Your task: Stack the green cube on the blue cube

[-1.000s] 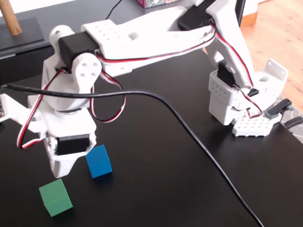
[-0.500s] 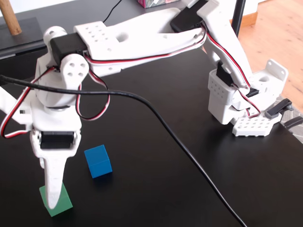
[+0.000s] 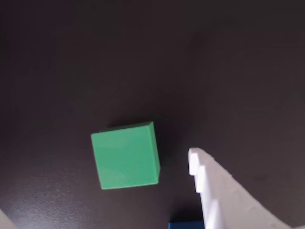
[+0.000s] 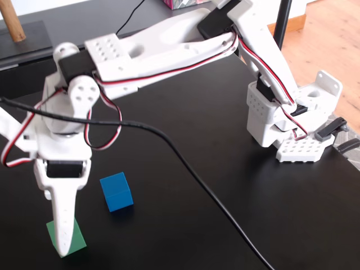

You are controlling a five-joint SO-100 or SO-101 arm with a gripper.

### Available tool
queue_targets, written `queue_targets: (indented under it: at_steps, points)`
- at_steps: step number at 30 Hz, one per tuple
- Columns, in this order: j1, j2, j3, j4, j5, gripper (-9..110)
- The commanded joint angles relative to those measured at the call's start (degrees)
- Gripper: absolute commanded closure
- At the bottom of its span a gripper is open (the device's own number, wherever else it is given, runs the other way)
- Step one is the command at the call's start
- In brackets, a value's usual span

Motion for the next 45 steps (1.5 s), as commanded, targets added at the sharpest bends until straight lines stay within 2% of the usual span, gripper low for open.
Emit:
queue_targets:
  at_steps: [1, 22, 26, 33, 45]
  points:
    - [0.4, 1.6, 2.5, -3.6, -0.3, 45]
    - [-1.5, -0.7, 10.0, -14.5, 1.8, 49]
    - [-1.5, -0.9, 10.3, -14.8, 0.0, 60]
    - [-1.8, -0.8, 11.3, -16.1, 0.4, 85]
    - [-3.7, 1.8, 12.1, -14.2, 3.5, 96]
